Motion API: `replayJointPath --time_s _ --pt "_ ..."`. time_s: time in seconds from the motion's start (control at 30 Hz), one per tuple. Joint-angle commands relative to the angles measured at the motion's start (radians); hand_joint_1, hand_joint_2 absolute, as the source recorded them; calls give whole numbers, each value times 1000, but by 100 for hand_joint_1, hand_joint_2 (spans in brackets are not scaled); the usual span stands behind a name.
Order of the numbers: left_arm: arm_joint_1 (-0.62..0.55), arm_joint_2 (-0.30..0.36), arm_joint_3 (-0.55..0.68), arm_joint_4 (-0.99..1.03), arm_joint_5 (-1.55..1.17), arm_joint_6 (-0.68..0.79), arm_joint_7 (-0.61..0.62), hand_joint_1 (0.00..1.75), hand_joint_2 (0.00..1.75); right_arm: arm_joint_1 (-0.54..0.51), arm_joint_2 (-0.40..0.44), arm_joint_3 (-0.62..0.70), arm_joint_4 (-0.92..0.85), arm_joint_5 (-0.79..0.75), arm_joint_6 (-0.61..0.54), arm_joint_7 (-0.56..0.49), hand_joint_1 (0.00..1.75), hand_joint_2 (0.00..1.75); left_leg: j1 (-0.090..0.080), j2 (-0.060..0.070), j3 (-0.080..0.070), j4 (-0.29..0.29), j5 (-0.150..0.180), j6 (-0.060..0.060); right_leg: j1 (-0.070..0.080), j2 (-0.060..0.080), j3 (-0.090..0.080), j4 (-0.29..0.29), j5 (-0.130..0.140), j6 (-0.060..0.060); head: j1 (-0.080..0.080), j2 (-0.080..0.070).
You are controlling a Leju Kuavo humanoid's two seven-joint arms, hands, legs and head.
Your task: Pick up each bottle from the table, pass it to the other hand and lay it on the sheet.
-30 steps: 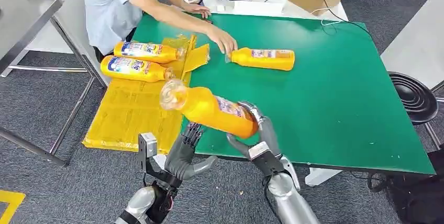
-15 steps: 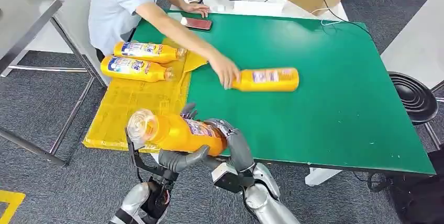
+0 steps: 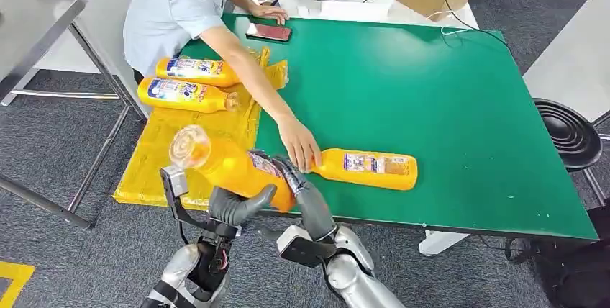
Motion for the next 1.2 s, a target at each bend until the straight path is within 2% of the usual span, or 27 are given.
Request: replayJointPath --time_s 0.03,0.07,0.1,0.17,0.2,0.23,0.27,0.3,0.37,0.43,0.47,0.5,0.6,0.7,0.73,0.77,0.83,1.0,1.03,1.17,1.2 --pt "-209 48 115 289 3 143 28 175 175 -27 -2 85 64 -12 -35 14 0 0 1 -2 4 -1 0 -1 1 -3 5 -1 0 -2 1 0" --pt "-215 49 119 300 2 141 26 175 175 -28 -2 86 66 -13 -35 13 0 0 0 0 3 -1 1 -1 1 -1 3 -1 0 -1 0 0" --pt "-227 71 115 326 -71 200 -3 175 175 -18 0 66 60 -14 -85 8 0 0 1 0 5 -2 0 -1 1 -1 5 -1 0 -2 0 0" --pt "-227 75 137 339 -79 186 -6 175 175 -12 -9 67 47 -16 -81 7 0 0 1 2 7 -2 0 -2 1 0 7 -2 0 -2 0 0" --pt "-253 128 52 362 -313 327 -71 175 175 9 -10 44 21 -27 -108 -2 0 0 0 1 5 -2 0 -1 1 -1 5 -1 0 -2 0 0" --pt "-262 144 39 367 -421 389 -87 175 175 21 -16 38 2 -28 -109 -5 0 0 0 -1 8 -3 0 -2 1 -3 8 -2 -1 -3 0 0" --pt "-258 141 70 364 -443 370 -84 175 175 30 -21 35 -18 -26 -104 -4 0 0 1 -2 5 -2 1 -1 1 -4 6 -2 -1 -2 1 0" --pt "-268 161 55 373 -660 459 -64 175 175 48 -22 20 -47 -18 -111 -8 0 0 0 -1 4 -2 0 -1 1 -2 4 -1 0 -1 0 0" --pt "-277 167 108 374 -749 384 -18 175 175 66 -23 4 -77 -12 -107 -6 0 0 0 0 3 -1 1 -1 0 -1 3 0 0 -1 0 0" --pt "-332 203 60 435 -990 463 51 175 175 84 -18 -14 -100 -18 -104 -7 0 0 1 0 4 -1 0 -1 1 -1 4 -1 0 -1 1 0" --pt "-346 195 83 447 -1042 448 66 175 175 88 -14 -20 -106 -18 -97 -7 0 0 1 -1 2 -1 1 -1 0 -2 2 0 0 -1 0 0" --pt "-399 214 37 509 -1176 412 135 175 175 92 -8 -27 -109 -17 -95 -9 0 0 1 -2 3 -1 0 -2 1 -4 4 0 -1 -2 0 0" --pt "-488 195 47 622 -1219 315 169 175 175 90 2 -33 -107 -21 -86 -11 0 0 1 -2 2 0 1 -2 1 -4 2 0 -1 -2 0 0" --pt "-570 175 68 733 -1207 240 186 175 175 84 9 -29 -102 -25 -76 -12 0 0 2 -4 5 1 0 -2 2 -7 6 1 -2 -3 0 0" --pt "-599 165 81 785 -1186 202 194 175 175 82 10 -26 -99 -29 -69 -15 0 0 2 -3 10 0 -1 -3 3 -7 11 1 -3 -5 0 0" --pt "-624 161 85 822 -1176 168 201 175 175 80 12 -25 -97 -34 -64 -16 0 0 2 -3 0 1 1 -1 2 -5 2 1 0 -2 0 0" --pt "-691 159 72 944 -1187 97 226 175 175 69 15 -7 -80 -40 -39 -22 0 0 1 -3 1 0 2 -1 1 -5 2 1 0 -1 2 0" --pt "-743 162 100 1049 -1189 62 281 175 175 31 11 27 -27 -58 -5 -29 0 0 1 0 6 0 1 -1 2 -3 7 1 -1 -2 1 0" --pt "-752 165 100 1069 -1197 45 305 166 175 26 15 33 -15 -64 -2 -31 0 0 1 1 2 0 2 -1 1 -1 3 1 0 -1 1 0" --pt "-749 172 104 1093 -1208 24 323 164 175 12 23 45 12 -76 0 -34 0 0 1 3 4 -1 2 -1 1 1 4 0 1 -1 0 0" --pt "-745 171 104 1094 -1208 23 323 154 175 12 22 46 13 -76 0 -34 0 0 1 3 6 -1 1 -1 1 1 6 0 0 -2 1 0"
